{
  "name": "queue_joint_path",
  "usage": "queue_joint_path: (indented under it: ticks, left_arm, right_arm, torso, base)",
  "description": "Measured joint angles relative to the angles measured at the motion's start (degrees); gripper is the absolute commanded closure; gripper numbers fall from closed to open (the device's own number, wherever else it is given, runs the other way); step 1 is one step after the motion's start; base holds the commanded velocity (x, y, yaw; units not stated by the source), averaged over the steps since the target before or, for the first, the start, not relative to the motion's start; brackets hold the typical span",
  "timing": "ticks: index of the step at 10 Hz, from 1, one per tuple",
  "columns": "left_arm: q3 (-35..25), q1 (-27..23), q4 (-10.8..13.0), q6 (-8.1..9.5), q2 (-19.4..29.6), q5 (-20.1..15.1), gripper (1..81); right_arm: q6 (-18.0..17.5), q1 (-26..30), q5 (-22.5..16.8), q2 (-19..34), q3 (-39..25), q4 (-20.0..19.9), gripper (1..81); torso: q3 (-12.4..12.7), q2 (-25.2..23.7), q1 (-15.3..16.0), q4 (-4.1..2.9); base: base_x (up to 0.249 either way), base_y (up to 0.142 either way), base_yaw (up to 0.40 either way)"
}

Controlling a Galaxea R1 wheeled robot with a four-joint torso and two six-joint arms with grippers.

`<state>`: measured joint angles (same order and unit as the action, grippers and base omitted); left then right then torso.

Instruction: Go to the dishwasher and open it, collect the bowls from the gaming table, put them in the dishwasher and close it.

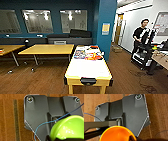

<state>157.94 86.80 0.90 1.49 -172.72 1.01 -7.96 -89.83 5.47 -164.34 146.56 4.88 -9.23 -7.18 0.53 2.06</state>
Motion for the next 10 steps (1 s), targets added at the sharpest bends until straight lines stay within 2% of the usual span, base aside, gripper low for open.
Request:
queue_joint_path:
  ticks: [7, 10]
  left_arm:
    - [-0.04, 0.13, -0.02, 0.22, 0.24, -0.13, 81.1]
    - [-1.0, 0.91, -0.02, 0.24, 2.1, 0.55, 81.1]
  right_arm:
    - [0.02, 0.3, 0.26, 1.52, 3.04, 0.07, 81.1]
    - [0.0, 0.33, 0.43, 4.19, 0.52, 0.07, 81.1]
  torso:
    - [-0.02, 0.0, 0.0, 0.0]
    - [-0.02, 0.0, 0.0, 0.0]
  base:
    - [0.0, 0.0, -0.4]
    - [0.0, 0.0, -0.4]
